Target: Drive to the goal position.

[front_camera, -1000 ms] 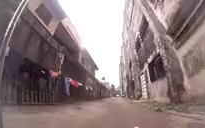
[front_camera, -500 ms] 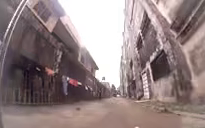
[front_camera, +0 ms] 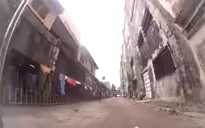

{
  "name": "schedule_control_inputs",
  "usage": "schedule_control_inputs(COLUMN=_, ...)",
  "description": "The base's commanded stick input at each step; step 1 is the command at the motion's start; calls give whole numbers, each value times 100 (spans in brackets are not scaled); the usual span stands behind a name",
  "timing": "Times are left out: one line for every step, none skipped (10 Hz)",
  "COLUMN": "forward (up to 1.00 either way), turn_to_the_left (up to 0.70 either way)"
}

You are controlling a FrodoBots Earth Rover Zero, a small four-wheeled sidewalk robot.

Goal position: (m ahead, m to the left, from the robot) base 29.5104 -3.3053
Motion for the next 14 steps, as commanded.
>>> schedule_control_inputs(forward=78, turn_to_the_left=3)
schedule_control_inputs(forward=78, turn_to_the_left=-3)
schedule_control_inputs(forward=78, turn_to_the_left=-24)
schedule_control_inputs(forward=78, turn_to_the_left=-31)
schedule_control_inputs(forward=78, turn_to_the_left=-31)
schedule_control_inputs(forward=78, turn_to_the_left=-31)
schedule_control_inputs(forward=78, turn_to_the_left=-31)
schedule_control_inputs(forward=78, turn_to_the_left=-31)
schedule_control_inputs(forward=78, turn_to_the_left=-31)
schedule_control_inputs(forward=78, turn_to_the_left=-13)
schedule_control_inputs(forward=78, turn_to_the_left=3)
schedule_control_inputs(forward=78, turn_to_the_left=3)
schedule_control_inputs(forward=78, turn_to_the_left=3)
schedule_control_inputs(forward=78, turn_to_the_left=3)
